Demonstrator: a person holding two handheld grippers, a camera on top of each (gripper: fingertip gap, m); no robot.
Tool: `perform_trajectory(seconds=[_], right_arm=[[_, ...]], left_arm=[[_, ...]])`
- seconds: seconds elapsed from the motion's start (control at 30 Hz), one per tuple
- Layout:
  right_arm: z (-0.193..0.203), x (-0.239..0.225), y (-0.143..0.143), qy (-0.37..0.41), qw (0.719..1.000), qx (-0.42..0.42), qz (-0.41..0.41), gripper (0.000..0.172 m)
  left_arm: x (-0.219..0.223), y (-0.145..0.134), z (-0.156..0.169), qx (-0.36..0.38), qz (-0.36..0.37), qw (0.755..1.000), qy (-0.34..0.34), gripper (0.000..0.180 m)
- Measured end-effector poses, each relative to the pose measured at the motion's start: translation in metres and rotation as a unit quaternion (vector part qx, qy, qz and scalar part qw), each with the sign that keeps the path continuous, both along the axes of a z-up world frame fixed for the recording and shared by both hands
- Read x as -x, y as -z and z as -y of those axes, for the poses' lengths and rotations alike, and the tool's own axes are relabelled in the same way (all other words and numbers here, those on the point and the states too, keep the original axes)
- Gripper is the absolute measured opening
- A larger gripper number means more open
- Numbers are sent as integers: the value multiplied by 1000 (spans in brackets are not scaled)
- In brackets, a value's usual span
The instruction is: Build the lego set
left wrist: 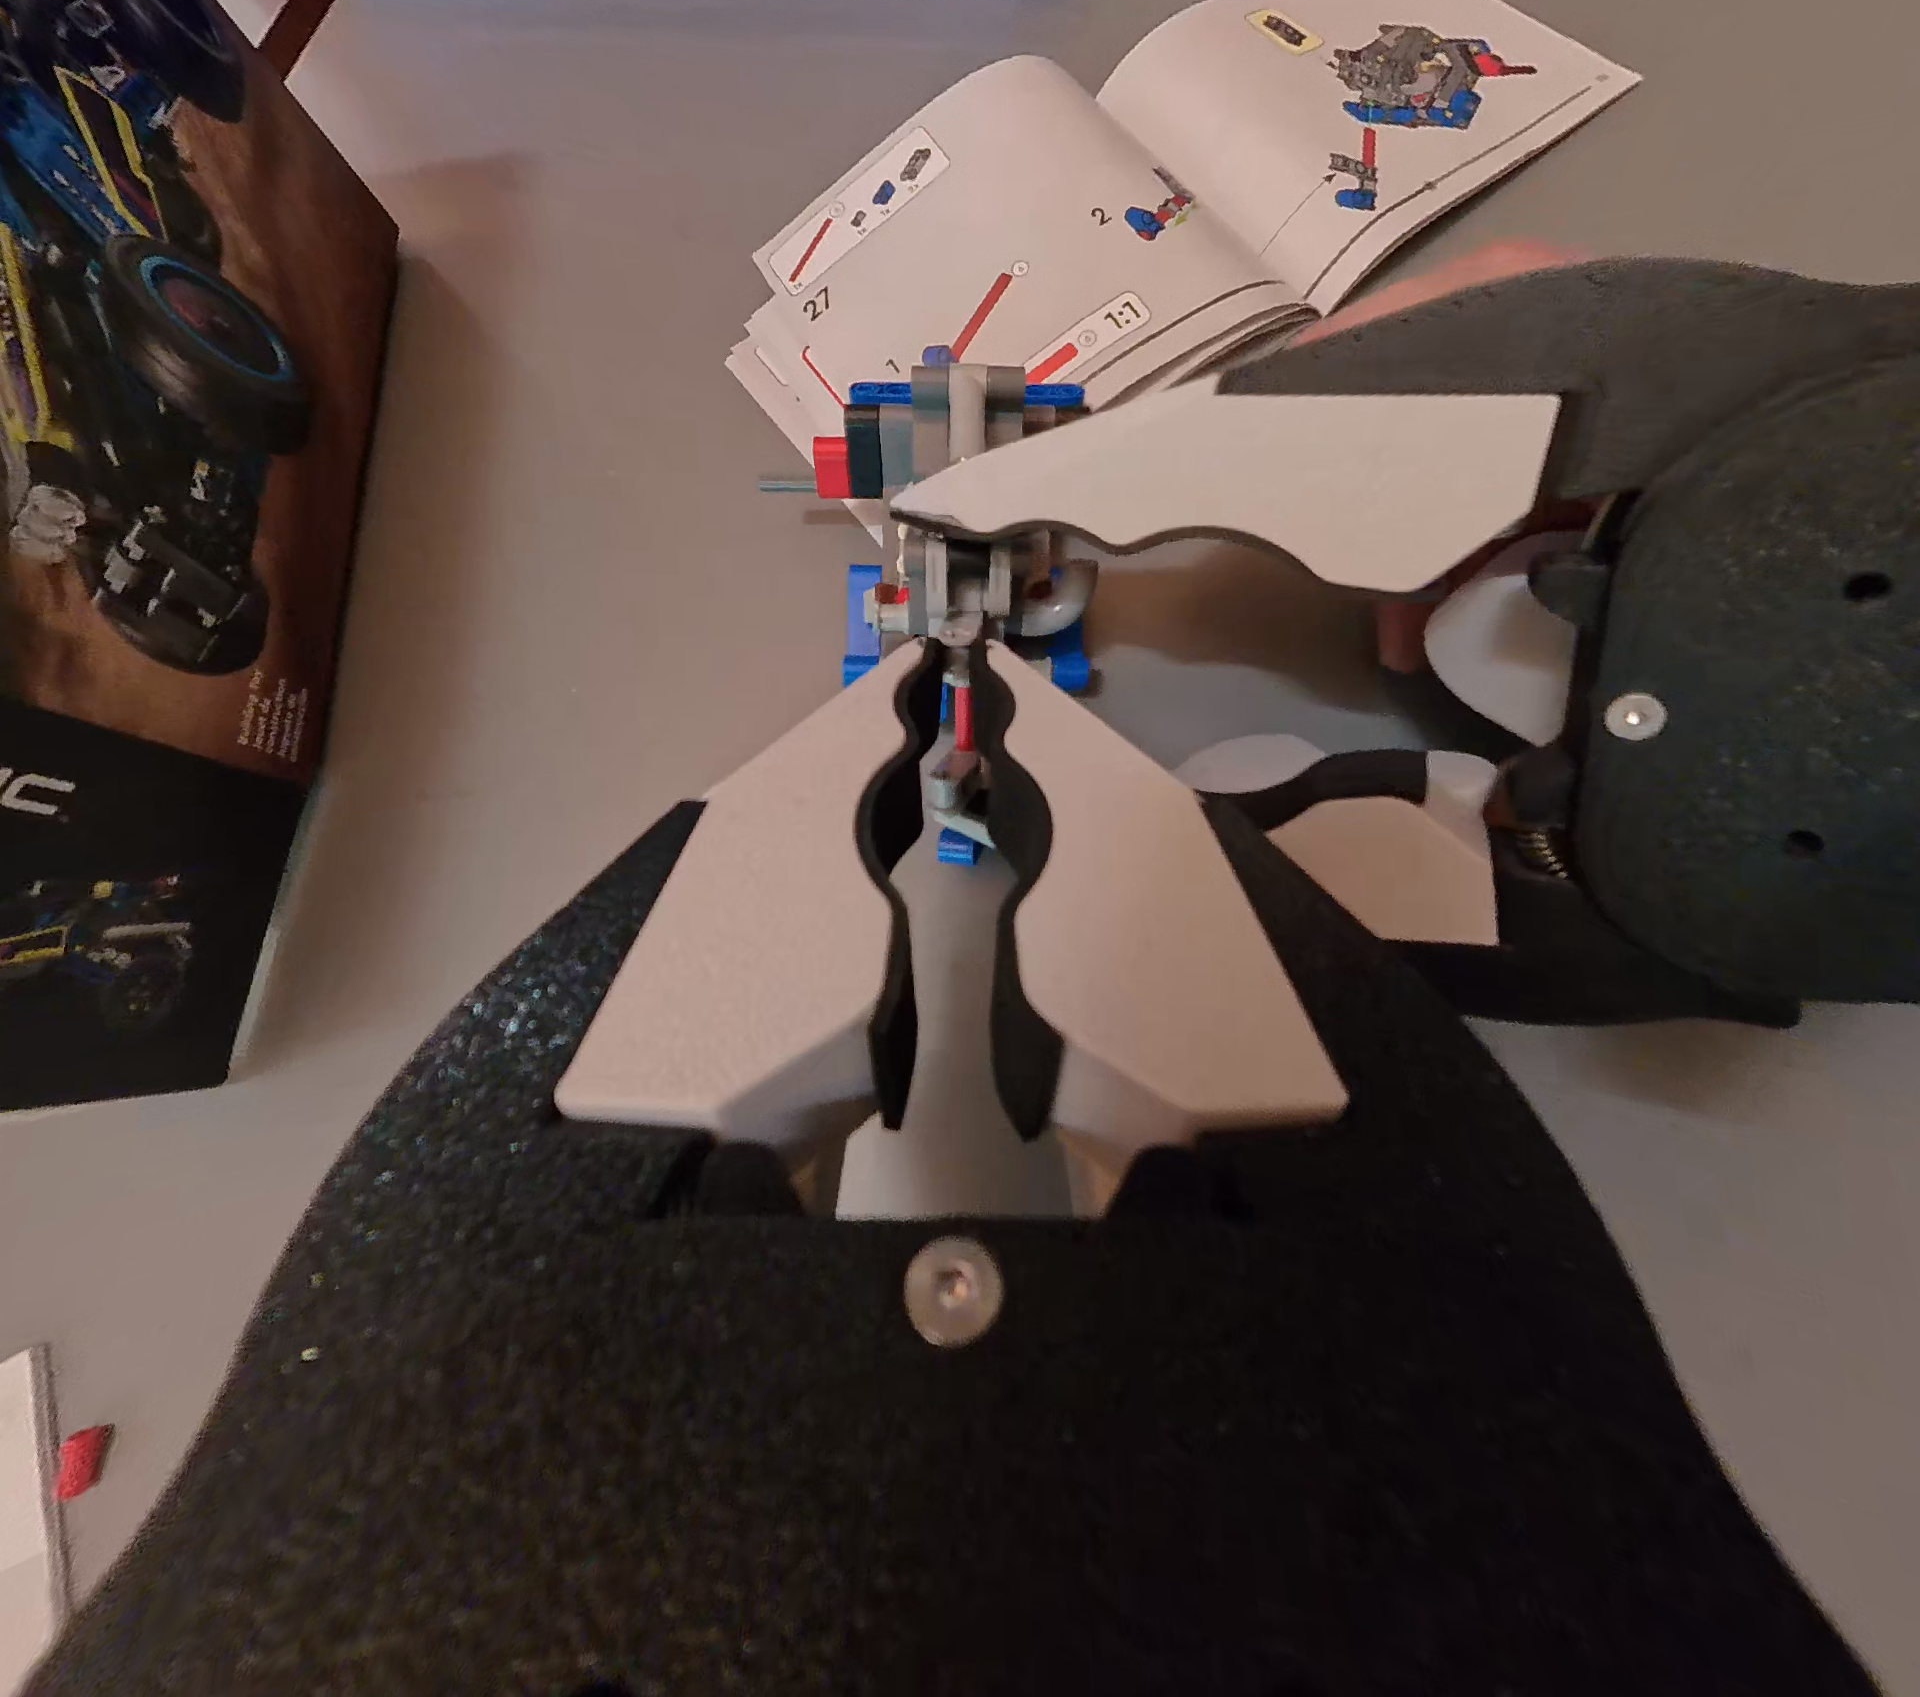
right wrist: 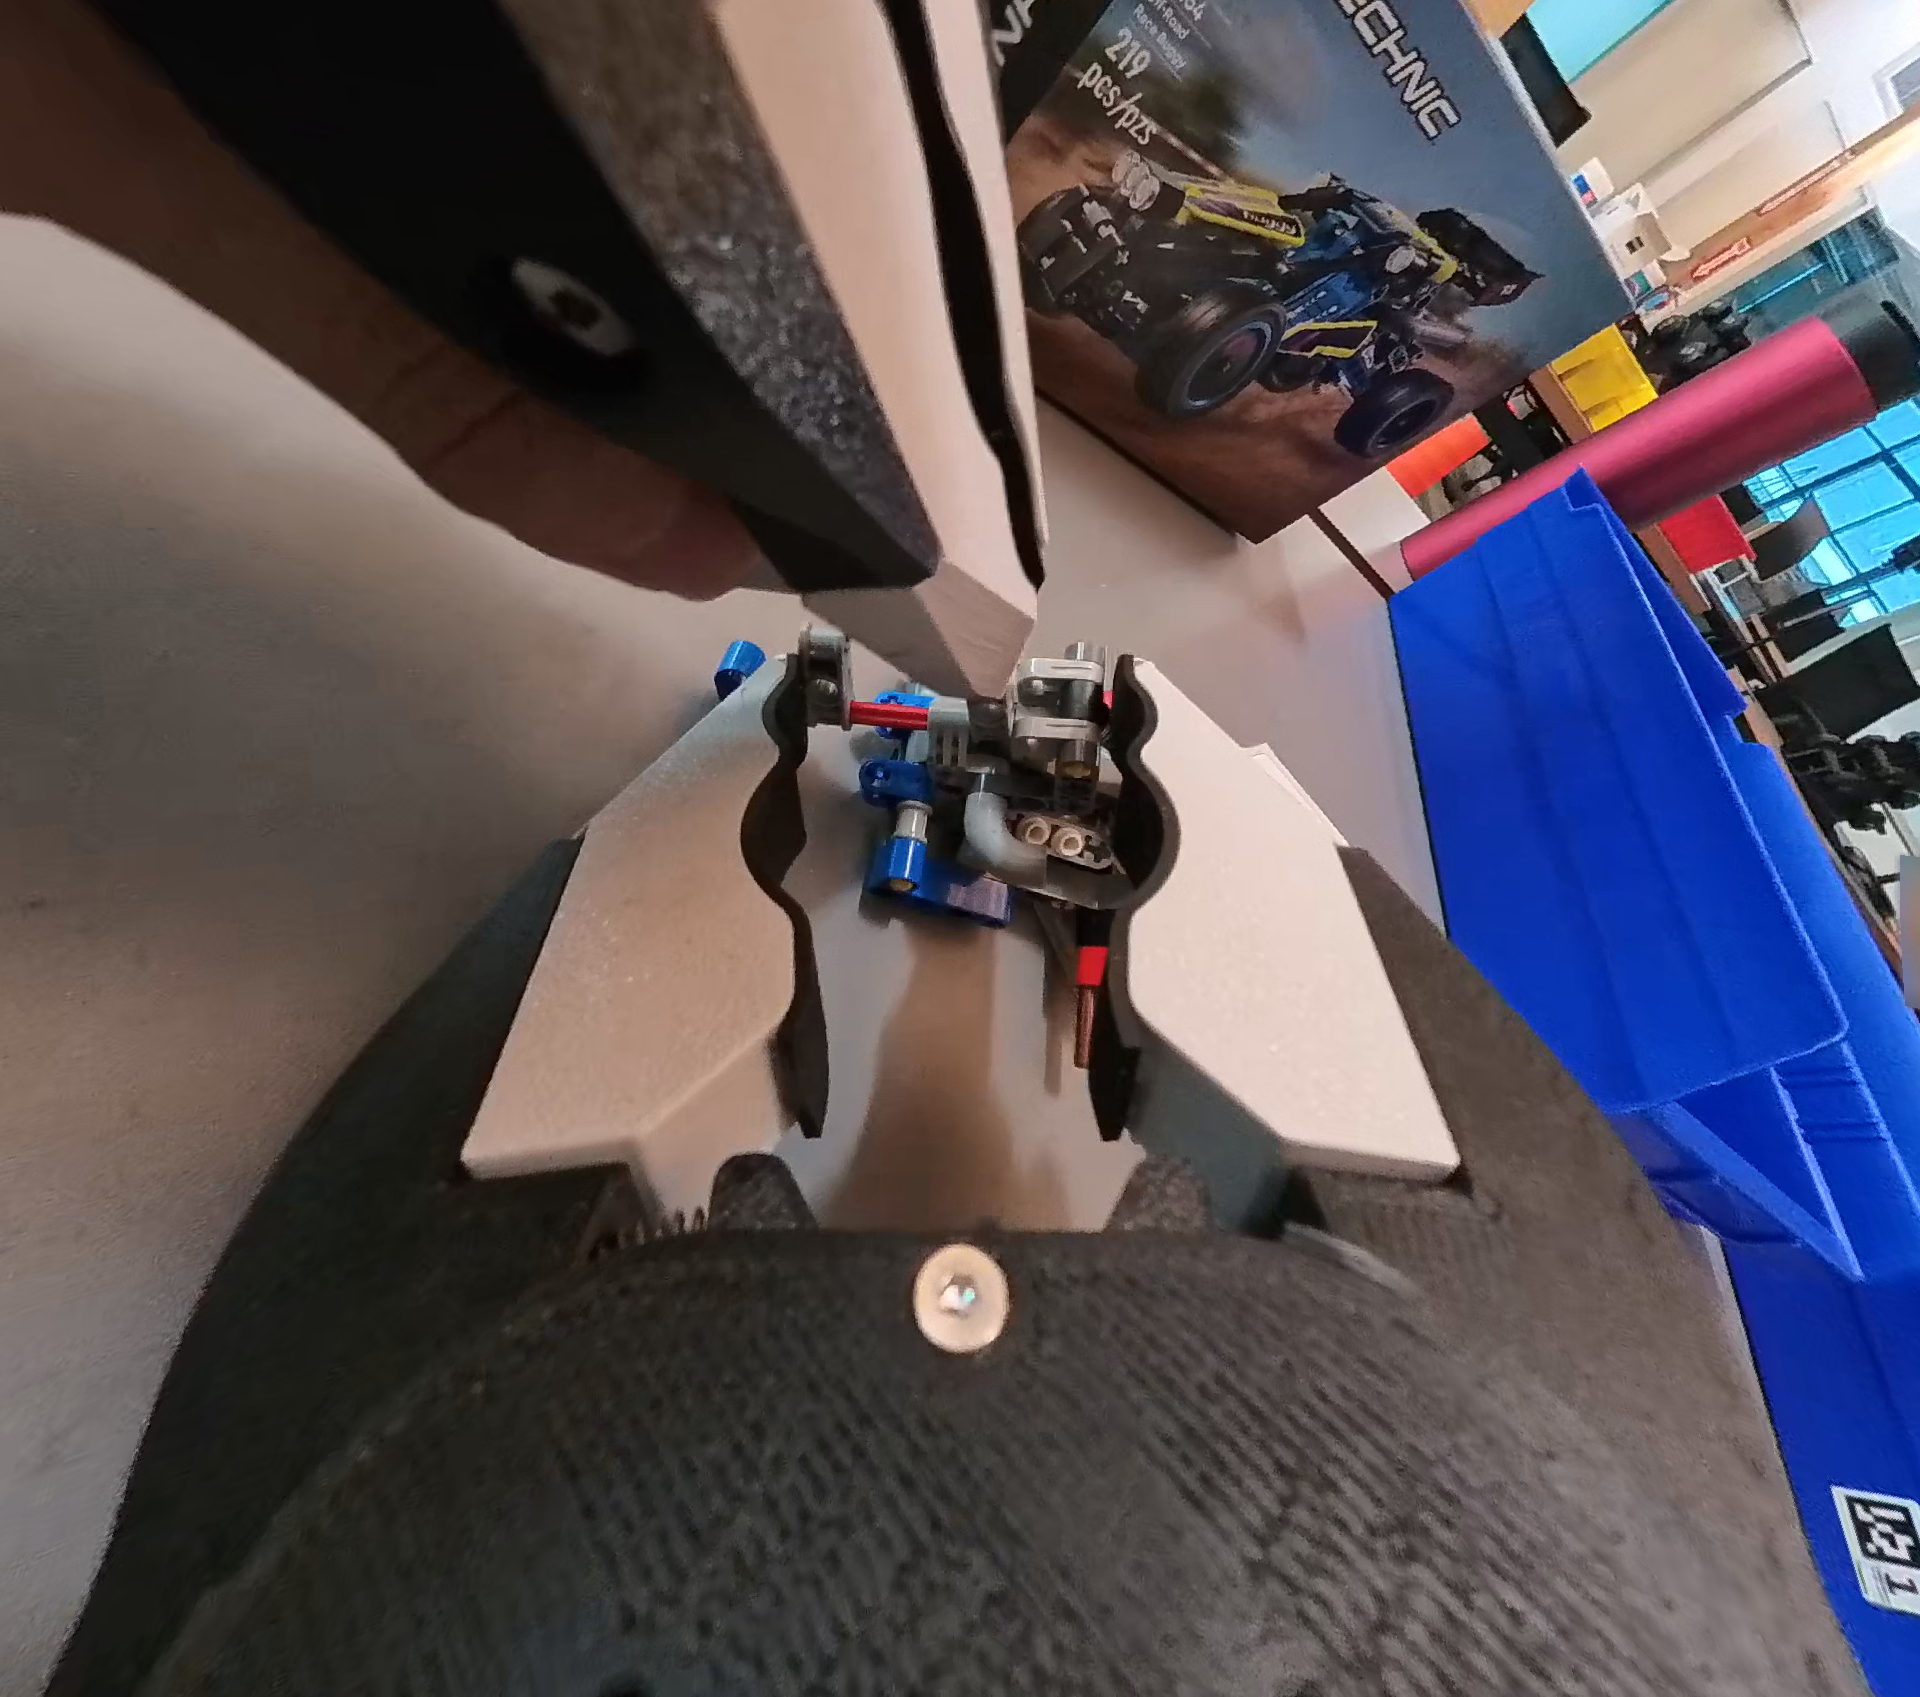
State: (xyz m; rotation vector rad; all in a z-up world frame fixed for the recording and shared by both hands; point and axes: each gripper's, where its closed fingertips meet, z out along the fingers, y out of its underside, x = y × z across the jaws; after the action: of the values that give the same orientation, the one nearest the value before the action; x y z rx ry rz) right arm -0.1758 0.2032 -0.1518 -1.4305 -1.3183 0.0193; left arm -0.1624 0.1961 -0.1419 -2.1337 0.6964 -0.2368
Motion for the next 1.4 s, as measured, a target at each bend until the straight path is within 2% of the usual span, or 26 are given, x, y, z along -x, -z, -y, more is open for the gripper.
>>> perform_trajectory(seconds=[0.23,0.93,1.4], right_arm=[[-1,-1,-1,3,1000,-13,4,56],[-2,-1,0,-6,1000,-7,3,52],[-2,-1,0,-10,1000,-7,2,50]], left_arm=[[1,1,-2,46,6,999,16,2],[2,2,-2,47,-20,998,31,2],[2,2,-2,39,-10,998,41,3]])
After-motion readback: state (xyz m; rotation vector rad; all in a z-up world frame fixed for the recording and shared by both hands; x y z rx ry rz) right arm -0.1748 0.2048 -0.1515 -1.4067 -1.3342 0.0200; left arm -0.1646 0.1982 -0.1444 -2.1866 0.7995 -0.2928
